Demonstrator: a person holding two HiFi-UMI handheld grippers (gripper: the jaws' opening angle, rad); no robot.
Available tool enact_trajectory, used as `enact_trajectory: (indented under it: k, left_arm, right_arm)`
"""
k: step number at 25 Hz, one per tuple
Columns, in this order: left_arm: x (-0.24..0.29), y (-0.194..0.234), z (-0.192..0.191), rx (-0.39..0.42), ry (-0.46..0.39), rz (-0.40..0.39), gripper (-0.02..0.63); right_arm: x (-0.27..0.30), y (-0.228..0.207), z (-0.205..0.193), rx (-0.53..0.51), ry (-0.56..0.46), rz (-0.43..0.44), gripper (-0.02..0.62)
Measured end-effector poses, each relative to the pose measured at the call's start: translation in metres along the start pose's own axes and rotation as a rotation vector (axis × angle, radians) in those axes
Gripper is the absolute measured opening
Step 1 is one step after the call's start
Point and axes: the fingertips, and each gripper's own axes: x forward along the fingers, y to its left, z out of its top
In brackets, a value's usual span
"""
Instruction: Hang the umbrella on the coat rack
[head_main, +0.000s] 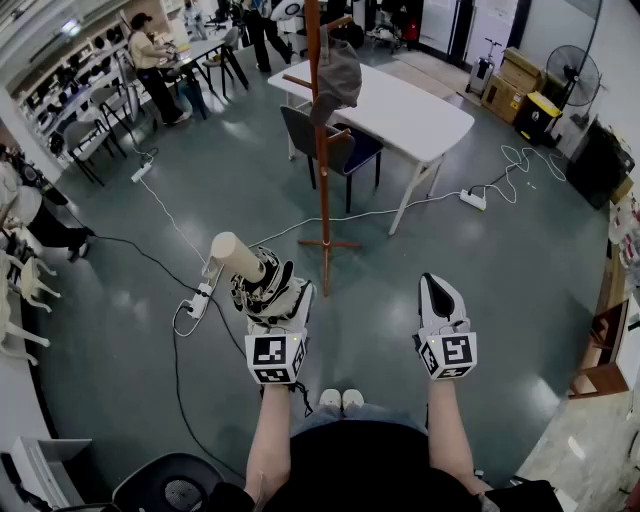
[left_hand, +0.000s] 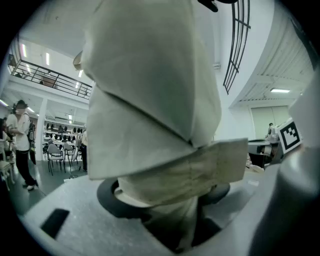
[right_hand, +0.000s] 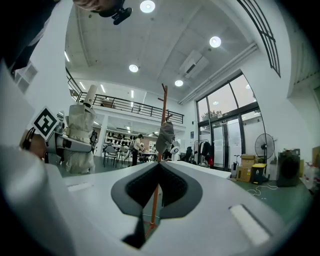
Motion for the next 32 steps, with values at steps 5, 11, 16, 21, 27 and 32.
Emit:
enact_trajectory:
  k: [5, 11, 16, 21, 27, 32]
  left_arm:
    - [-0.001, 0.005, 0.000, 0.000, 0.002, -0.006, 0.293]
    - [-0.004, 0.005, -0.005, -0.007, 0.006, -0.003, 0.293]
    - [-0.003, 0.013, -0.004, -0.013, 0.007, 0.003, 0.293]
    - [-0.001, 0.016, -0.006, -0.011, 0.015, 0.005, 0.293]
    - [-0.001, 0.020, -0.016, -0.014, 0.023, -0.003, 0.293]
    - [-0.003, 0.028, -0.023, -0.020, 0.038, -0.021, 0.293]
  right_arm:
    - [0.004, 0.006, 0.003, 0.000, -0.004, 0.005, 0.011]
    - [0.004, 0.010, 0.000, 0.001, -0.002, 0.015, 0.011]
    - [0.011, 0.013, 0.002, 0.006, 0.000, 0.018, 0.011]
    - [0.016, 0.016, 0.001, 0.025, -0.010, 0.035, 0.012]
    - [0.017, 0.022, -0.008, 0.021, 0.003, 0.036, 0.012]
    - [0.019, 0.032, -0.014, 0.021, 0.020, 0.027, 0.012]
